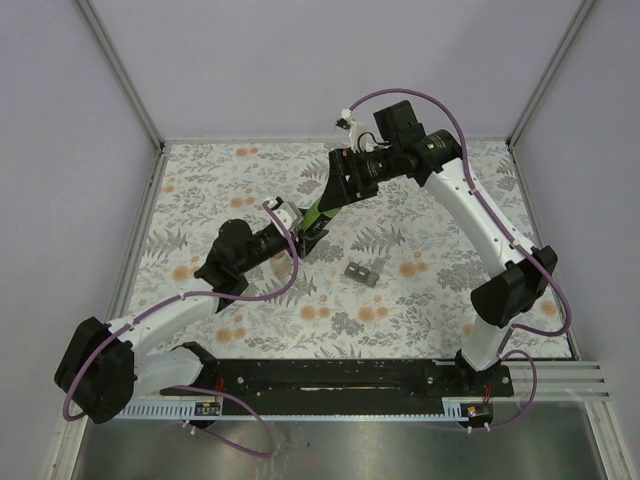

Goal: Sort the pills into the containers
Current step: Unscrew the lid of the pill bottle.

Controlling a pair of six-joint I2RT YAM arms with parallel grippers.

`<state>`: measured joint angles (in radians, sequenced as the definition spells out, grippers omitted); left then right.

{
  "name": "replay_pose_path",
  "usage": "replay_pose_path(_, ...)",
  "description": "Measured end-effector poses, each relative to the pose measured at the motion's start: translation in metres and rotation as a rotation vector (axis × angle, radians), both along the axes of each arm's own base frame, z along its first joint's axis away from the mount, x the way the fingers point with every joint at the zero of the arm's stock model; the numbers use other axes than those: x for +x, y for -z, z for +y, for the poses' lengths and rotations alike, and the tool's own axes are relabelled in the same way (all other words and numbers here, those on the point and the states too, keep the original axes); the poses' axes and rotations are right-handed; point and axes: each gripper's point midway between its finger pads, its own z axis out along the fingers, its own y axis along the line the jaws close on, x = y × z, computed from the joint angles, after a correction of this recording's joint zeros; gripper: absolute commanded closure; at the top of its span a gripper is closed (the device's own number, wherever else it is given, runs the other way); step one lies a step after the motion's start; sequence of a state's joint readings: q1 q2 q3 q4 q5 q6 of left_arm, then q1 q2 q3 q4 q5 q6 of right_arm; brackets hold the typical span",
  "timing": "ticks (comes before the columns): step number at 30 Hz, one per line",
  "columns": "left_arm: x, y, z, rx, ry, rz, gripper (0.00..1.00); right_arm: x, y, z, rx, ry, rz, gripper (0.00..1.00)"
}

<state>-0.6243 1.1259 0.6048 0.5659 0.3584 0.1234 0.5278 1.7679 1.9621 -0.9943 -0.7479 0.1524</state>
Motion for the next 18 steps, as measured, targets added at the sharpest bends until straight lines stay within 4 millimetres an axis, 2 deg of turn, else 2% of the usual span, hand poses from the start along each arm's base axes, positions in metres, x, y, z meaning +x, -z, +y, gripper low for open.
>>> replay_pose_path(4, -0.0005, 0.0017, -0.0002, 0.004, 0.002, 0.006, 1.00, 0.0007, -0.0050, 0.0013, 0.012, -0.003, -0.010, 0.23)
replay_pose_path(11, -0.0009, 0.0027, -0.0004, 0.009, 0.004, 0.012, 1.00, 0.0016, -0.0049, 0.0006, 0.011, 0.000, -0.010, 0.29)
replay_pose_path(18, -0.0020, 0.0007, -0.0017, 0.013, 0.014, 0.019, 1.00, 0.0034, -0.0043, -0.0010, 0.010, 0.000, -0.016, 0.40)
